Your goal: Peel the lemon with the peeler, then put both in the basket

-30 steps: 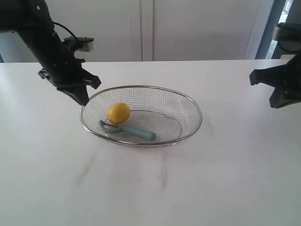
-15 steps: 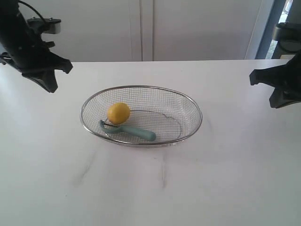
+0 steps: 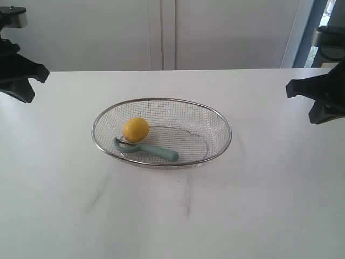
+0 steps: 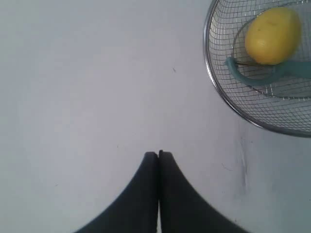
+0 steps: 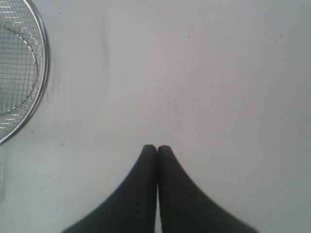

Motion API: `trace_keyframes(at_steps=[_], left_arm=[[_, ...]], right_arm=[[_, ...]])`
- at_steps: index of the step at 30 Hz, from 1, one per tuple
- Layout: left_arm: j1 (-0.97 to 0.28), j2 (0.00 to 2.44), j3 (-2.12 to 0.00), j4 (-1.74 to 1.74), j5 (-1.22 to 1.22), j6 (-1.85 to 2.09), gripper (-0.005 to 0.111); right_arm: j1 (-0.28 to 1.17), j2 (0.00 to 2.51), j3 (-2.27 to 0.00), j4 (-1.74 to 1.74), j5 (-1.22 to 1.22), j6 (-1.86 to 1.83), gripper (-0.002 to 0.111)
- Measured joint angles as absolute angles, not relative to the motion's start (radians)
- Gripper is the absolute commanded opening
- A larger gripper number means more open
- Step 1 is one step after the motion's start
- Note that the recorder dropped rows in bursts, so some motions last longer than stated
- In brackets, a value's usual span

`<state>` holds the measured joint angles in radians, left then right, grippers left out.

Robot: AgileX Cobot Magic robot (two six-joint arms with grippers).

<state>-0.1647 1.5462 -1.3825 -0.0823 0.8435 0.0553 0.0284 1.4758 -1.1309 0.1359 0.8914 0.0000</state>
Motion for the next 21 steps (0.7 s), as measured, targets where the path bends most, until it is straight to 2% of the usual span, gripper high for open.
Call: trace_keyframes(at_steps=[21], left_arm=[[-0.165, 1.172, -1.075, -0.082, 0.773, 0.044, 0.0]], right_arm=[[0.028, 1.476, -1.131, 0.136, 0.891, 0.0, 0.0]])
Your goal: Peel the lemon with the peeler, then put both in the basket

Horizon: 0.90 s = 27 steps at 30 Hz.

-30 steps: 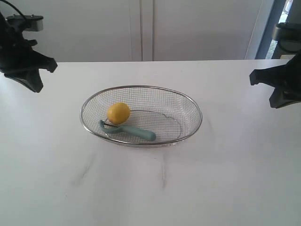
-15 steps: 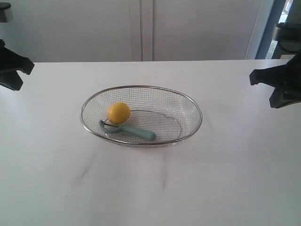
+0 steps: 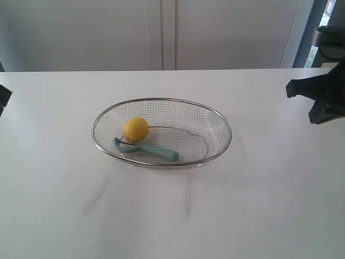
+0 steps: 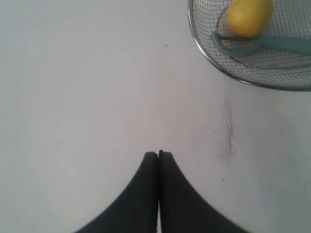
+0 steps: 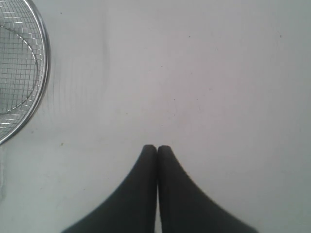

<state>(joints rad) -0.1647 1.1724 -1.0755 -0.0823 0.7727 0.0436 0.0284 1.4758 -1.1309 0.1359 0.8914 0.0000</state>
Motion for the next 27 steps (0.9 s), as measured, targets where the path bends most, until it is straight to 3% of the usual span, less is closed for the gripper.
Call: trace_keyframes(at_steps=[27], left_arm=[[-0.165, 1.124, -1.06, -0.082, 0.767, 0.04, 0.0]], right_arm=[[0.028, 1.476, -1.131, 0.136, 0.891, 0.0, 0.0]])
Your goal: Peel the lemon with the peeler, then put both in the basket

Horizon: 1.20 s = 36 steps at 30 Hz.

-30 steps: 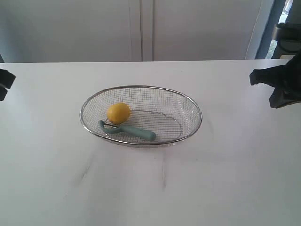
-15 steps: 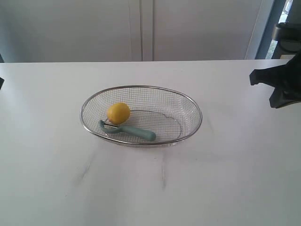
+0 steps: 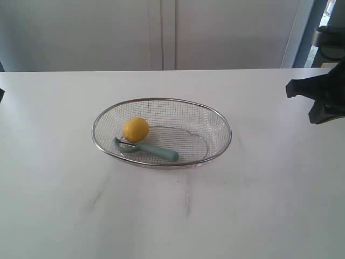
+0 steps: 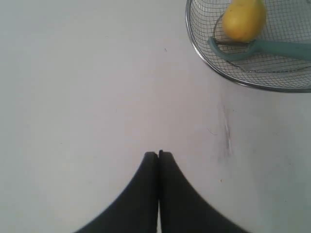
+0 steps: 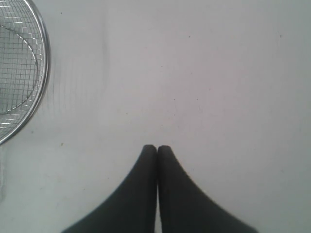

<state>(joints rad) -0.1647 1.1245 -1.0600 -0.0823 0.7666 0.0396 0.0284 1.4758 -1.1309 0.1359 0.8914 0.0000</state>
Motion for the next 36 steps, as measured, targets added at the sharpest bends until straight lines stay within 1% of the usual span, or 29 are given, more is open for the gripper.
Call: trace_keyframes(at_steps=[7, 11, 15, 22, 26, 36], left_arm=[[-0.165, 1.117, -1.058, -0.082, 0.767, 0.04, 0.0], [-0.165, 1.066, -1.023, -0.082, 0.761, 0.04, 0.0], [-0.165, 0.99, -0.936, -0.082, 0.749, 0.04, 0.0], [-0.165, 0.835, -0.725, -0.082, 0.58, 0.04, 0.0], [-0.165, 0.761, -0.627, -0.082, 0.549, 0.04, 0.0], [-0.056, 0.599, -0.47, -0.082, 0.541, 0.04, 0.0]], right_arm=[[0.028, 1.476, -1.131, 0.136, 0.891, 0.0, 0.0], [0.028, 1.476, -1.131, 0.136, 0.891, 0.0, 0.0], [0.028, 1.476, -1.131, 0.136, 0.891, 0.0, 0.0], [0.028, 1.476, -1.131, 0.136, 0.891, 0.0, 0.0], [0.028, 1.476, -1.131, 0.136, 0.891, 0.0, 0.0], [0.028, 1.476, -1.131, 0.136, 0.891, 0.0, 0.0]])
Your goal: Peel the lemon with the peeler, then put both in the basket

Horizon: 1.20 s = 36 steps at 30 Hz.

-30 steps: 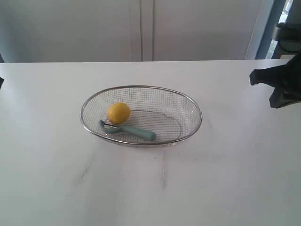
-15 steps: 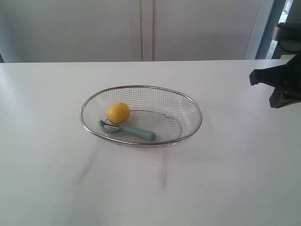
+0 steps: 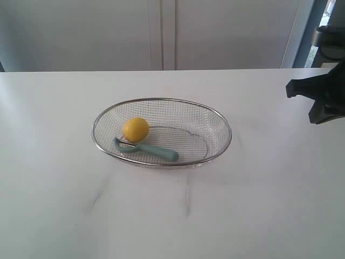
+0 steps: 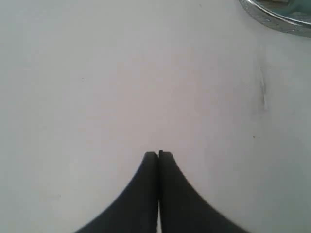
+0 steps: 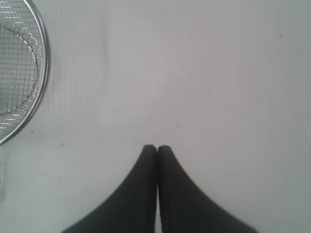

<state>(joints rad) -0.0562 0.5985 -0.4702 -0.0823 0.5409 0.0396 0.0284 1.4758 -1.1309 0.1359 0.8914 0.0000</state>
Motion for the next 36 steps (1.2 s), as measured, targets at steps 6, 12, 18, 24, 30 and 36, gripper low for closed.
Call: trace_keyframes(at_steps=[6, 12, 18, 24, 30, 36], left_arm=[[-0.026, 0.485, -0.399, -0.08, 0.541, 0.039, 0.0], [-0.025, 0.375, -0.323, -0.062, 0.529, 0.039, 0.0], [-0.025, 0.269, -0.246, -0.042, 0.487, 0.039, 0.0], [-0.025, 0.158, -0.196, -0.025, 0.429, 0.042, 0.0], [-0.025, 0.06, -0.139, -0.013, 0.416, 0.073, 0.0], [-0.025, 0.007, -0.085, -0.009, 0.416, 0.084, 0.0]], right_arm=[[0.028, 1.476, -1.131, 0.136, 0.891, 0.0, 0.0], [0.028, 1.476, -1.131, 0.136, 0.891, 0.0, 0.0], [0.028, 1.476, -1.131, 0.136, 0.891, 0.0, 0.0], [0.028, 1.476, -1.131, 0.136, 0.891, 0.0, 0.0], [0.028, 1.476, -1.131, 0.136, 0.891, 0.0, 0.0], [0.028, 1.476, -1.131, 0.136, 0.891, 0.0, 0.0]])
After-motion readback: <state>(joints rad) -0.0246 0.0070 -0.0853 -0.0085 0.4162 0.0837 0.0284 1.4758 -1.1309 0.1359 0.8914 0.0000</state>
